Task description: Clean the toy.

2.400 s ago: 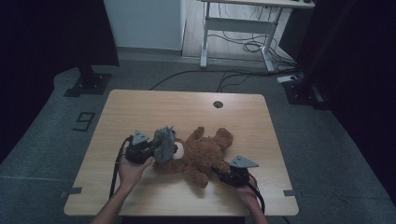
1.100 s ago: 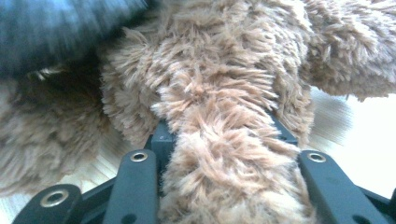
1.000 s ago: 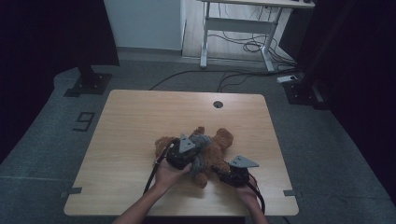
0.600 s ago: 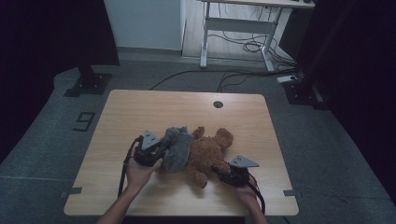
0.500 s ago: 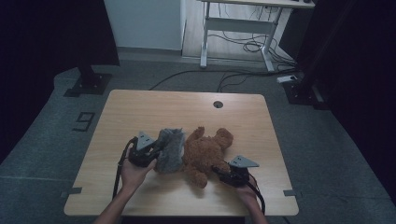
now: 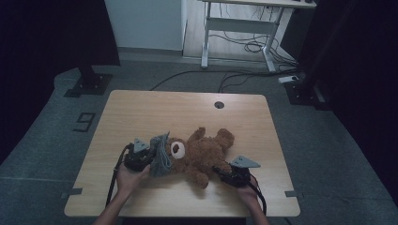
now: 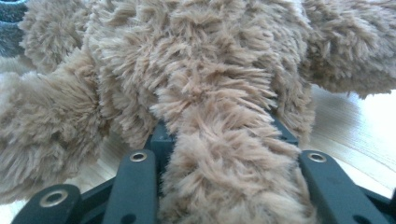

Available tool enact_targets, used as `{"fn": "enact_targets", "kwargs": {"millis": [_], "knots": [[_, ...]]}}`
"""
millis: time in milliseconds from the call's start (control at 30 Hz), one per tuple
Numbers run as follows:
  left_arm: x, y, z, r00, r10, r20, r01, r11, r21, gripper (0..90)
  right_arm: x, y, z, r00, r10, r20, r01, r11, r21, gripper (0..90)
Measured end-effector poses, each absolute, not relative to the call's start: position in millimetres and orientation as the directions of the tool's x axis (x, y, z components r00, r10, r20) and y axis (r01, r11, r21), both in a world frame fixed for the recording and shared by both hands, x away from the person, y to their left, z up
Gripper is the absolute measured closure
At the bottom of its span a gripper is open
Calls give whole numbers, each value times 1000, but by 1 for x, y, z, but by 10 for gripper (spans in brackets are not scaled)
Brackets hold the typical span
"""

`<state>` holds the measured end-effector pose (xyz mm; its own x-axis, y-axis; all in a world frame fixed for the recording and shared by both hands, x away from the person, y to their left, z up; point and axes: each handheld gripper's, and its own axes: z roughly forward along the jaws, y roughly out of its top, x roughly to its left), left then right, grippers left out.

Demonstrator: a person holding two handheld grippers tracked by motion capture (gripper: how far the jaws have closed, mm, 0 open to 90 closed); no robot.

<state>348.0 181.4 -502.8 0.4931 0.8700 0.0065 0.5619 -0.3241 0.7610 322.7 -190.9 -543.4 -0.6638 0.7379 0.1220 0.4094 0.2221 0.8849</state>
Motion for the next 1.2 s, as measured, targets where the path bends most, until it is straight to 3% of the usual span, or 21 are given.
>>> {"fn": "enact_targets", "kwargs": {"millis": [333,767,1200], "knots": [[352,188,-525,498,867,-8,636,-358,684,784,323,-191,-543,-664,738,119,409,226,884,573],[326,242,-484,471,877,-92,560,-217,799,774,323,-192,-543,-663,739,121,410,224,884,568],[286,311,-492,396,912,-103,619,-183,764,747,324,-193,-544,-662,738,130,415,217,883,563]]}}
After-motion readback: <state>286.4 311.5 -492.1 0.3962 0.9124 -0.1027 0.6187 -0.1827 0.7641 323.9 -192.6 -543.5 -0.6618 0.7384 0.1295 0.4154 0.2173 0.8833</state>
